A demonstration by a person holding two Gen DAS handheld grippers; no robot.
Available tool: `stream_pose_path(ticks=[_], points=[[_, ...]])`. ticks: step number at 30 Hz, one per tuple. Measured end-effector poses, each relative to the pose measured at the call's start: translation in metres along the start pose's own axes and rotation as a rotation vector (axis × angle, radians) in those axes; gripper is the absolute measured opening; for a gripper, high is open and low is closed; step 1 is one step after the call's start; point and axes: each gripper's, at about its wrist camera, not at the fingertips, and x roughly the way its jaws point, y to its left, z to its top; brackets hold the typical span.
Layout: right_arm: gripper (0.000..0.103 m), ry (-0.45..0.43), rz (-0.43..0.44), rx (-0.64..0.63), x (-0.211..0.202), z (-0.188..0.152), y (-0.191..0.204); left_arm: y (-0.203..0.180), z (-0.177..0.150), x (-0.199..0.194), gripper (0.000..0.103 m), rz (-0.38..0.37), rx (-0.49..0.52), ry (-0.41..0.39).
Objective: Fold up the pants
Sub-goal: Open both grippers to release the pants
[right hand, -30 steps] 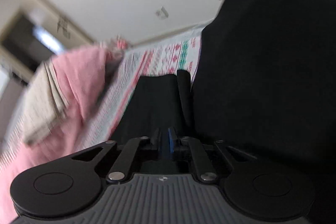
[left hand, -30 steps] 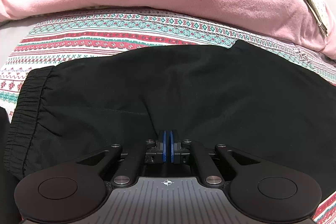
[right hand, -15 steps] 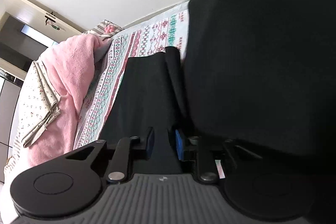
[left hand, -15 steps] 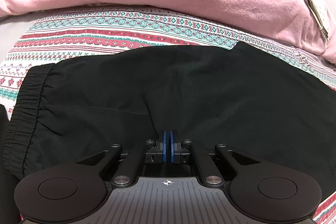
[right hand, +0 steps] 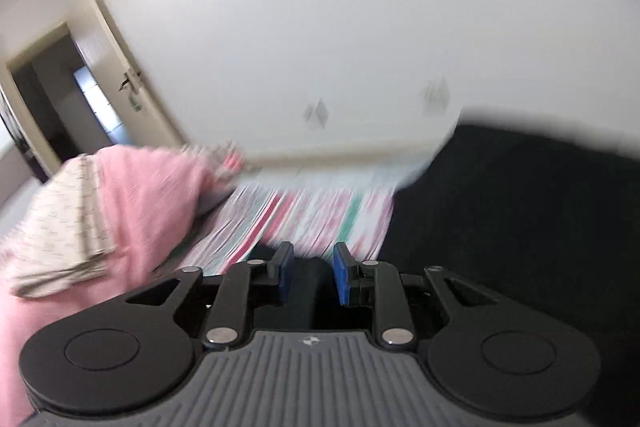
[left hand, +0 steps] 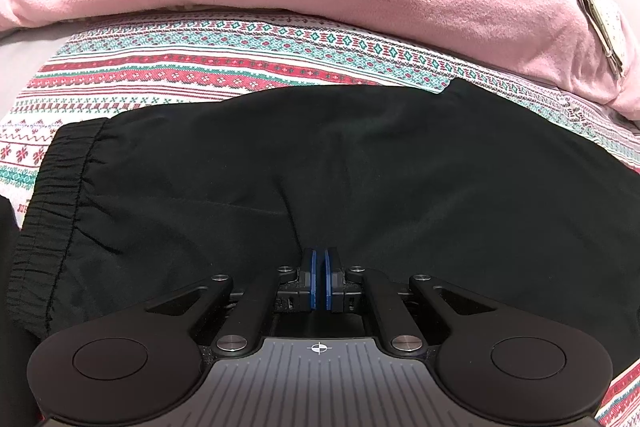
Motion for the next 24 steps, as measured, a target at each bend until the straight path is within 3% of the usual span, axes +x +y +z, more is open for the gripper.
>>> stream_pose_path(ticks=[3, 5, 7, 8, 10, 11, 15, 19, 21, 24], points=[[0.041, 0.056, -0.077, 0.06, 0.01, -0.001, -0.013, 0.0, 0.001, -0.001, 0.006, 0.003, 0.003, -0.004], [0.041, 0.096, -0.077, 0.127, 0.018, 0.0, -0.024, -0.003, 0.004, -0.005, 0.006, 0.024, 0.024, -0.032], [0.042, 0.108, -0.072, 0.092, 0.024, 0.001, -0.021, -0.01, 0.009, -0.013, 0.006, 0.051, 0.075, -0.079], [0.049, 0.143, -0.067, 0.054, 0.03, -0.001, -0.016, -0.012, 0.012, -0.016, 0.006, 0.056, 0.093, -0.1], [0.05, 0.289, -0.048, 0.018, 0.054, -0.01, -0.011, -0.016, 0.019, -0.017, 0.006, 0.044, 0.102, -0.118], [0.05, 0.306, -0.045, 0.042, 0.059, -0.014, -0.01, -0.018, 0.024, -0.015, 0.006, 0.024, 0.103, -0.122], [0.05, 0.177, 0.035, 0.067, 0.056, -0.001, 0.002, -0.033, 0.044, 0.001, 0.023, -0.049, 0.135, -0.107], [0.051, 0.018, 0.097, -0.087, 0.04, 0.008, 0.023, -0.063, 0.07, 0.024, 0.045, -0.07, 0.22, -0.113], [0.051, 0.039, 0.109, -0.068, 0.04, 0.014, 0.017, -0.077, 0.088, 0.044, 0.046, -0.079, 0.245, -0.103], [0.051, 0.097, -0.001, 0.052, 0.053, 0.021, -0.012, -0.1, 0.118, 0.077, 0.053, -0.115, 0.233, -0.083]])
